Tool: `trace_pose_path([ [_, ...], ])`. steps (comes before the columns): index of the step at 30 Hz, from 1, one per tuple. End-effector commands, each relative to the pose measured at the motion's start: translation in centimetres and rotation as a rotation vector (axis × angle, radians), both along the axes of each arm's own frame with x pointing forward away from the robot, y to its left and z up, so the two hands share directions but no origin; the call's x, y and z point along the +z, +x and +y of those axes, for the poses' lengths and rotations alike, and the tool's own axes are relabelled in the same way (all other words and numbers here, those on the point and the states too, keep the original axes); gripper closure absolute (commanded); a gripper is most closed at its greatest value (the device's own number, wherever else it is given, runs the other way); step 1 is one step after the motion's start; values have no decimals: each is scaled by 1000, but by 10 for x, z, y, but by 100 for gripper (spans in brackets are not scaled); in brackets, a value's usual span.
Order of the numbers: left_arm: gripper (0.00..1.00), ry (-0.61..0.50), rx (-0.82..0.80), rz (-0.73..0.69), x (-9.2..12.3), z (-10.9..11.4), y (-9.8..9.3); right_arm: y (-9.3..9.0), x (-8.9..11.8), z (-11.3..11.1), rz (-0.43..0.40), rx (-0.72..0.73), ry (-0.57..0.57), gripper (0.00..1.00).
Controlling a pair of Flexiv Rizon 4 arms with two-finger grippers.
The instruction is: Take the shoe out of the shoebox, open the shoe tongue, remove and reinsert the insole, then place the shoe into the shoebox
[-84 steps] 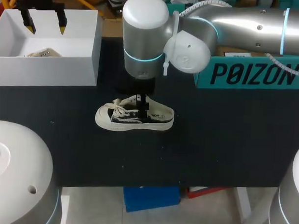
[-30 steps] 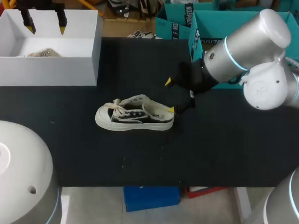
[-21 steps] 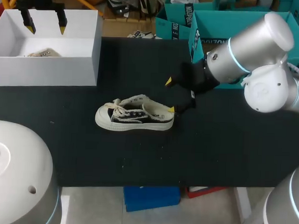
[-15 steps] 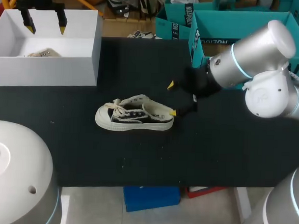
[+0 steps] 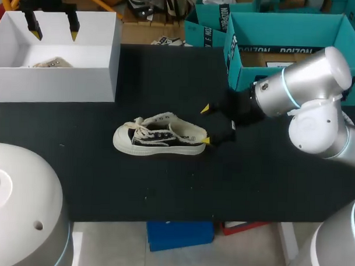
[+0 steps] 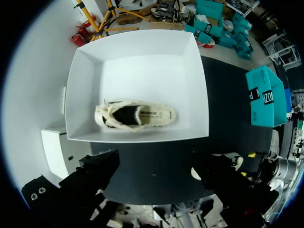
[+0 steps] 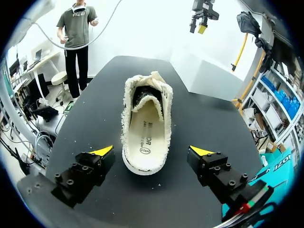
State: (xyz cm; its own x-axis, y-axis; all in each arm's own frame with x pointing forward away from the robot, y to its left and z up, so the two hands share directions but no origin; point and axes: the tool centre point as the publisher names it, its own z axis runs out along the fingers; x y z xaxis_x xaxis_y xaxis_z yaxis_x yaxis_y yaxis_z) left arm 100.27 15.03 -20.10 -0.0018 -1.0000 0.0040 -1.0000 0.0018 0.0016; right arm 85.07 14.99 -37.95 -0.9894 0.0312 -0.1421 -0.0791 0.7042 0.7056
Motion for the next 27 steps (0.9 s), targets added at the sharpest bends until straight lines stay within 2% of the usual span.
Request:
trace_pose_path([
  [1, 0, 2, 1, 1, 1, 0, -1, 0, -11, 3, 4, 1, 62, 0],
  [27, 0, 2, 1, 1, 1, 0, -1, -6, -35, 27, 50, -3, 138, 0],
])
